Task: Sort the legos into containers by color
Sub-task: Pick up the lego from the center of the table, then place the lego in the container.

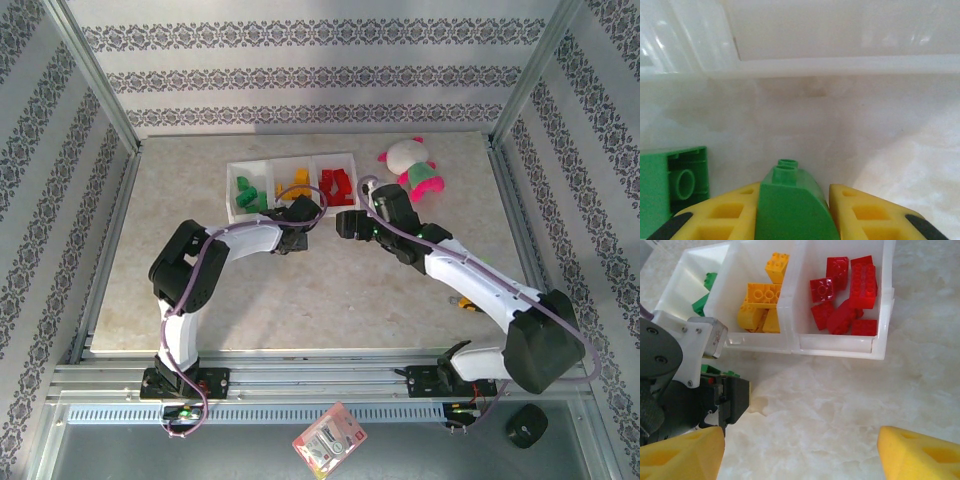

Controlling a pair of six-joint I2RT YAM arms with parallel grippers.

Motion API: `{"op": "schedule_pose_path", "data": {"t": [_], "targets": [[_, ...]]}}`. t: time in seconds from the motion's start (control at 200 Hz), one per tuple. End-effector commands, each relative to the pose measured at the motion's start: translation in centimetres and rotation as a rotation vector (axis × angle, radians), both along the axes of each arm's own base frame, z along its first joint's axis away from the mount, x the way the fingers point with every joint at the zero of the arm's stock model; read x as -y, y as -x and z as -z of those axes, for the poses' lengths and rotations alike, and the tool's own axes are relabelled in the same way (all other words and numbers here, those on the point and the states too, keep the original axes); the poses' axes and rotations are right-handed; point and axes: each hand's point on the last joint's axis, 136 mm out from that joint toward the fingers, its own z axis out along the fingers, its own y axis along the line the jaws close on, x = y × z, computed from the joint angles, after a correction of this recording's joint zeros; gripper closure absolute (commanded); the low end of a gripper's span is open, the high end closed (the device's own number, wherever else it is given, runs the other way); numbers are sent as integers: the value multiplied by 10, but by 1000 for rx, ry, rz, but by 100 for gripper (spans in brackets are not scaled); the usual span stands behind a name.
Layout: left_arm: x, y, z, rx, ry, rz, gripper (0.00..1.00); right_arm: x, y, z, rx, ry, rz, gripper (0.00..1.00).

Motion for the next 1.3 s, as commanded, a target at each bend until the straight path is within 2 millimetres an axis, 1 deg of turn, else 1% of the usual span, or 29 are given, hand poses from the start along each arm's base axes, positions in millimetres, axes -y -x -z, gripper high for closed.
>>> {"op": "schedule_pose_path", "data": {"t": [0.0, 0.225, 0.335, 0.465, 0.62, 0.759, 0.904, 0.939, 1.019, 1.104, 1.264, 1.284, 1.294], "targets": [[-10, -1, -39, 59, -11, 15, 72, -11, 14, -17, 27, -64, -76, 20], [-4, -5, -87, 147, 28, 76, 72, -40, 54, -41, 148, -54, -265, 17], [-5, -9, -113, 207, 28, 100, 72, -52, 66, -53, 207, -68, -310, 16], [-18, -19, -139, 270, 10, 95, 72, -70, 75, -65, 272, -97, -352, 13], [-45, -38, -154, 299, -1, 54, 71, -89, 76, -77, 326, -96, -367, 10], [-72, -61, -154, 304, -14, 7, 71, -104, 68, -78, 341, -95, -367, 7], [-90, -85, -146, 285, -14, -30, 71, -119, 64, -77, 341, -88, -385, 3], [-92, -91, -140, 271, -14, -36, 71, -122, 63, -77, 341, -90, -390, 2], [-96, -103, -134, 258, -6, -48, 71, -128, 60, -77, 346, -88, -401, 2], [-99, -114, -120, 223, 3, -54, 71, -133, 58, -76, 351, -91, -404, 2], [-106, -130, -97, 176, 4, -65, 71, -136, 56, -73, 350, -90, -406, 2], [-107, -132, -97, 178, 6, -66, 71, -136, 56, -73, 349, -90, -405, 2], [-107, -132, -93, 170, 5, -66, 71, -136, 56, -72, 348, -88, -405, 2]]}}
